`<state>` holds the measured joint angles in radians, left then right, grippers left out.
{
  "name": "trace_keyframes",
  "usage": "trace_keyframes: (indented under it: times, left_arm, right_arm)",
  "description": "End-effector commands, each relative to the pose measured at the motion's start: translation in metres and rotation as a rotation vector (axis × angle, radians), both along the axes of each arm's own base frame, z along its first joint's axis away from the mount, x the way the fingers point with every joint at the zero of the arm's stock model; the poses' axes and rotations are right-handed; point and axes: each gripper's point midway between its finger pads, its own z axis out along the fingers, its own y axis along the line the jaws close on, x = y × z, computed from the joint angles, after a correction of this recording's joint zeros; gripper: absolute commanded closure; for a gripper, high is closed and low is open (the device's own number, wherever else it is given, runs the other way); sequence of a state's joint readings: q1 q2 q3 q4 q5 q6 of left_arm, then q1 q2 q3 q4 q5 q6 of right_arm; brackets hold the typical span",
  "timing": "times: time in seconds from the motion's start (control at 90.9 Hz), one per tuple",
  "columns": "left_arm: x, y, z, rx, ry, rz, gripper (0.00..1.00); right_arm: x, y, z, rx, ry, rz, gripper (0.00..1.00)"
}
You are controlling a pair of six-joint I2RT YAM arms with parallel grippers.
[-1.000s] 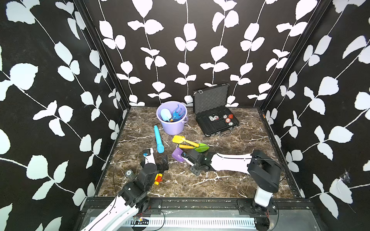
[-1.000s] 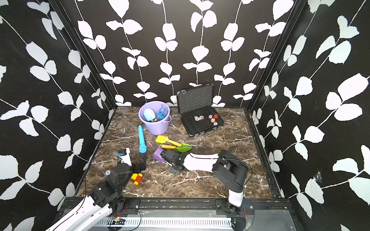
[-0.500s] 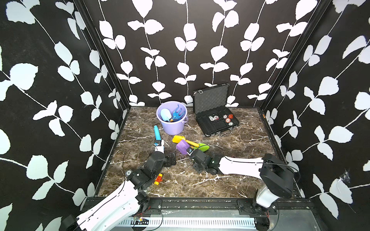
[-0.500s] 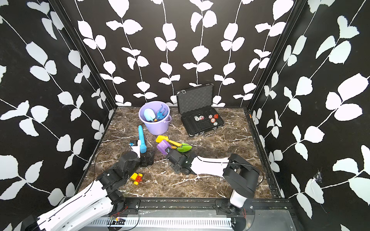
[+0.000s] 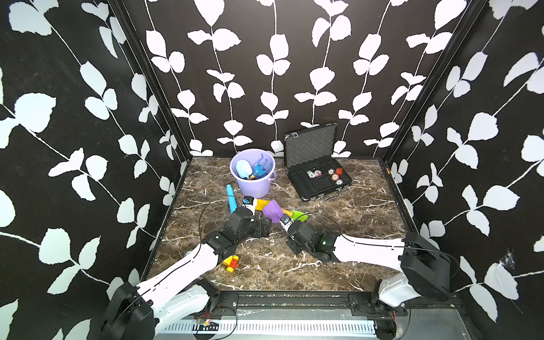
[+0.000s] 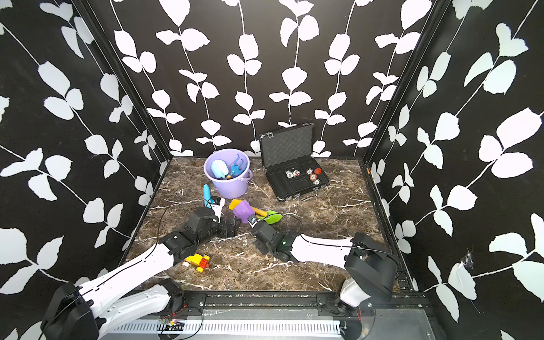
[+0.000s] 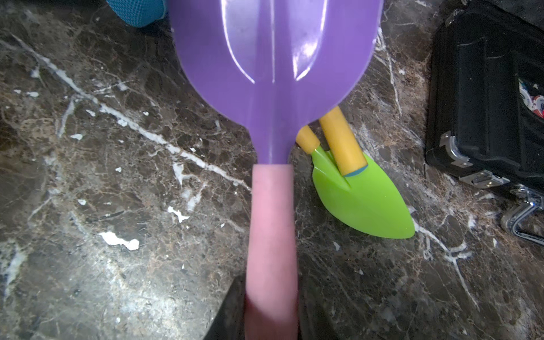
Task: Organize the gardening tools
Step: Pick up the gardening tool from the center of the board.
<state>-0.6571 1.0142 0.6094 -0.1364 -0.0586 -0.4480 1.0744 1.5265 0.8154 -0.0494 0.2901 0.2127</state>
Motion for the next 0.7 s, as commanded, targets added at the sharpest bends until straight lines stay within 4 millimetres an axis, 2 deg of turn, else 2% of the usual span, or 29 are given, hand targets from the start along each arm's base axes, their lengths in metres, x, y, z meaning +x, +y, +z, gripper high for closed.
trace_keyframes:
  times: [0.0, 0.143, 0.44, 0.693]
  left_arm:
    - [0.012, -0.006, 0.023, -0.019, -0.048, -0.035, 0.1]
    - [0.016, -0.009, 0.027, -0.065, -0.019, -0.099, 0.13]
    - [0.011, -0.026, 0.026, -0.102, 0.038, -0.251, 0.22]
    - [0.013, -0.035, 0.03, -0.137, 0.042, -0.288, 0.41]
  right_arm:
    - [-0.002, 0.011, 0.016, 0.081, -0.03, 0.029, 1.0]
    - [-0.008, 0.013, 0.017, 0.105, -0.018, 0.065, 1.0]
    - [-0.017, 0.018, 0.019, 0.139, -0.008, 0.123, 1.0]
    - [-0.02, 0.019, 0.022, 0.151, -0.009, 0.143, 1.0]
